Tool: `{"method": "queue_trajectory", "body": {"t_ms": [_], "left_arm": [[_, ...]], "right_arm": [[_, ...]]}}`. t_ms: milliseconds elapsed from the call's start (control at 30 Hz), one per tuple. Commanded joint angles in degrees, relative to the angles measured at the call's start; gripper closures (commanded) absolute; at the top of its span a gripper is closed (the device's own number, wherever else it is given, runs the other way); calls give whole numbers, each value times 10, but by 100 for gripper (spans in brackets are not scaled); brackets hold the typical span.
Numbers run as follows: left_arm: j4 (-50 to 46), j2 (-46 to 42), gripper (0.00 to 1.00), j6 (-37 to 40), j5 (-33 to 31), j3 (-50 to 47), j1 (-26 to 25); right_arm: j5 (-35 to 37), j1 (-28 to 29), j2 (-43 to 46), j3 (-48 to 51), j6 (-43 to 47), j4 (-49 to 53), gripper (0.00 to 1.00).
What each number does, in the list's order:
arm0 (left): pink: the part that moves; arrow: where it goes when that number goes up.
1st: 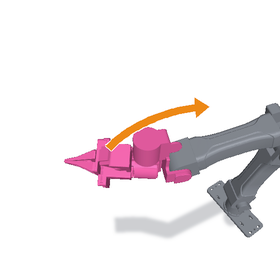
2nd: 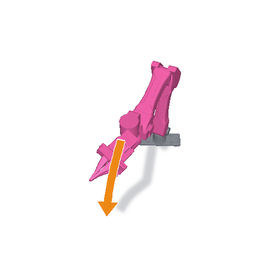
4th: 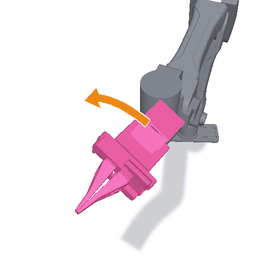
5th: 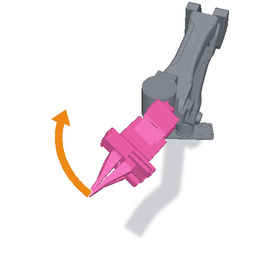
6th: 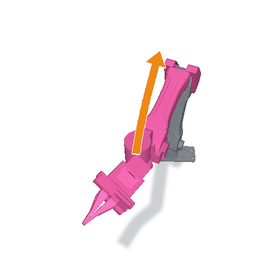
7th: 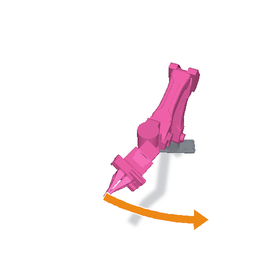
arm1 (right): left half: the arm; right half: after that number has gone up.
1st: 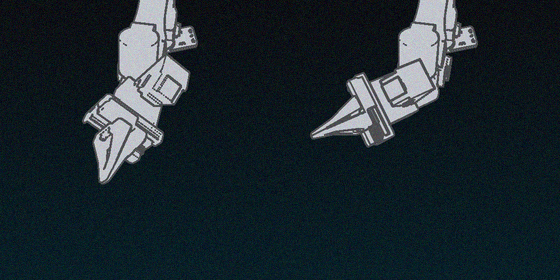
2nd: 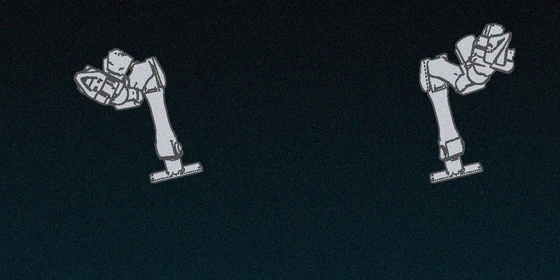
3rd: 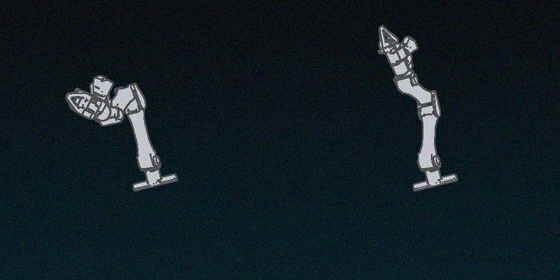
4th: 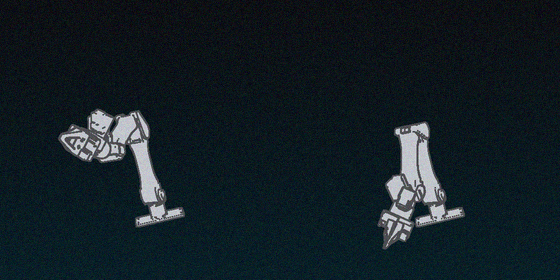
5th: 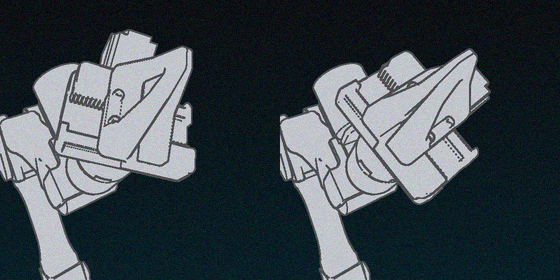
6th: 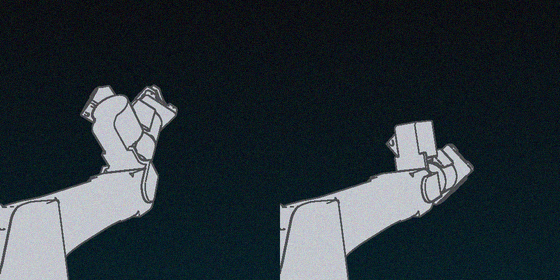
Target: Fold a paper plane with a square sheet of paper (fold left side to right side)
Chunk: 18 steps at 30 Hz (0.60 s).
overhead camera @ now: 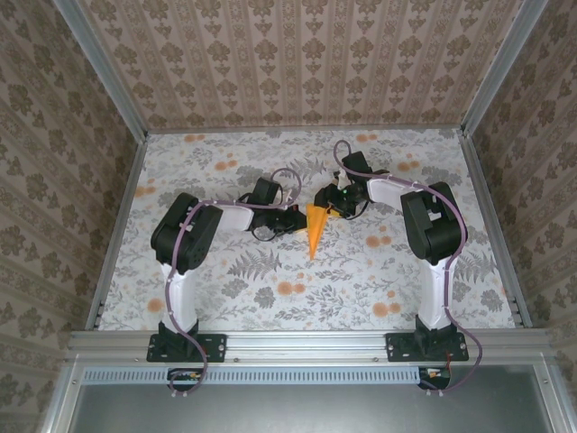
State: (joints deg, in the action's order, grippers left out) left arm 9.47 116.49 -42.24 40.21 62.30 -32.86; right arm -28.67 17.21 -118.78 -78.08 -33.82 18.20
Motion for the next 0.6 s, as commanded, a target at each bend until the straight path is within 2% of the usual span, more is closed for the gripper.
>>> {"method": "queue_trajectory", "body": {"t_ms": [0, 567], "left_arm": [[-7, -33, 100, 21, -9, 8, -4], [-14, -7, 100, 22, -10, 25, -5]], "right_arm": [[26, 4, -22, -1, 10, 45, 45], [22, 6, -23, -6, 16, 50, 45]]}}
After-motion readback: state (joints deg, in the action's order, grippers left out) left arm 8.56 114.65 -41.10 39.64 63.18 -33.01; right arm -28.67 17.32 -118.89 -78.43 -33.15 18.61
